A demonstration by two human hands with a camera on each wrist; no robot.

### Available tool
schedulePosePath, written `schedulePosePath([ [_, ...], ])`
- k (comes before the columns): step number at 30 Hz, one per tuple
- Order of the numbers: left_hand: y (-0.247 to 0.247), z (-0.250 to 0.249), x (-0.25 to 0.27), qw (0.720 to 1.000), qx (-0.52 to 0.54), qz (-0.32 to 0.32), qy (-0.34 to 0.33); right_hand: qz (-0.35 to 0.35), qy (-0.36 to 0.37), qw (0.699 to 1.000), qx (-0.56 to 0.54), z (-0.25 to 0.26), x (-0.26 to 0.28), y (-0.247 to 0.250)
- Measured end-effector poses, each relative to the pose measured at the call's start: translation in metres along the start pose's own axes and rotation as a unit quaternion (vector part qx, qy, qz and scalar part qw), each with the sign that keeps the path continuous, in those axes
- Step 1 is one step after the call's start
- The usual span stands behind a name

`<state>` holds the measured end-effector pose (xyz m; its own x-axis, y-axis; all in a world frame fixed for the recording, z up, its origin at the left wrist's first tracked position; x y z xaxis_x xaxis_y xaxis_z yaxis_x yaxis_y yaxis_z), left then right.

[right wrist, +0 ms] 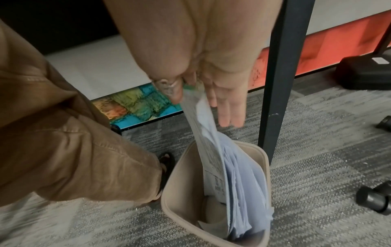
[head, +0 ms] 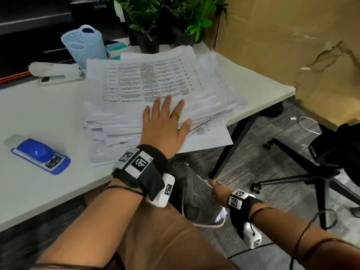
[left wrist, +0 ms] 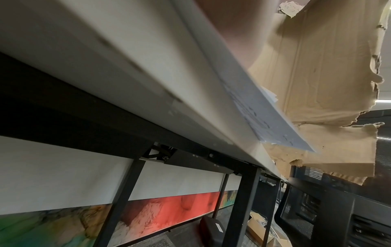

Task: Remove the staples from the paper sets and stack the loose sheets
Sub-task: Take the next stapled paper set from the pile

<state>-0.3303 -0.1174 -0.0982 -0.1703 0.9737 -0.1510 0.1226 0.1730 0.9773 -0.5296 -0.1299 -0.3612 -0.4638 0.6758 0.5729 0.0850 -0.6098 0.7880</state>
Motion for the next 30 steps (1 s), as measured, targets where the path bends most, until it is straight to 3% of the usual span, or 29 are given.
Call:
schedulePosePath([
  [3,-0.001,0.001,0.000,1.000,-0.002,-0.003,0.001,0.034,0.060,0.997,-0.025,0.006,0.001,-0.018],
  [6,-0.001,0.001,0.000,1.000,-0.008,-0.006,-0.002,0.007,0.086,0.995,-0.047,-0.002,-0.006,-0.022],
  [8,-0.001,0.000,-0.001,1.000,-0.007,-0.004,-0.002,-0.007,0.085,0.996,0.007,-0.001,-0.001,-0.014],
  [14,0.004,0.000,0.003,1.000,-0.009,-0.012,-0.006,-0.191,0.137,0.964,0.126,0.051,0.054,0.079],
  [16,0.013,0.000,0.006,0.999,0.009,-0.038,0.004,-0.320,0.177,0.923,0.118,0.079,0.093,0.125],
  [19,0.026,0.004,0.015,0.997,0.029,-0.071,0.016,-0.490,0.225,0.839,0.065,0.103,0.152,0.170],
  [23,0.039,0.012,0.036,0.998,-0.043,-0.050,-0.019,-0.614,0.229,0.754,-0.042,0.117,0.194,0.219],
  [25,0.047,0.019,0.050,0.995,-0.054,-0.062,-0.049,-0.612,0.196,0.760,-0.098,0.120,0.194,0.240],
  [27,0.059,0.025,0.061,0.993,-0.028,-0.097,-0.062,-0.574,0.151,0.792,-0.145,0.121,0.182,0.250],
  [30,0.066,0.034,0.074,0.991,-0.027,-0.115,-0.065,-0.462,0.136,0.802,-0.353,0.119,0.163,0.256],
])
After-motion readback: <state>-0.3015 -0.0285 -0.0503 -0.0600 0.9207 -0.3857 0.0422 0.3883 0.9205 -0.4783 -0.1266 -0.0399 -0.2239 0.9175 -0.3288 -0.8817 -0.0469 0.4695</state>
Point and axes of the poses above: each hand's wrist, its own x-axis away from the middle knuckle, its own y-axis out of the back of the hand, z = x × y, the point moved 7 cm from there along -x, towards the middle knuckle, and after that the axes turned 1 degree about x, right-handed, at the moved point
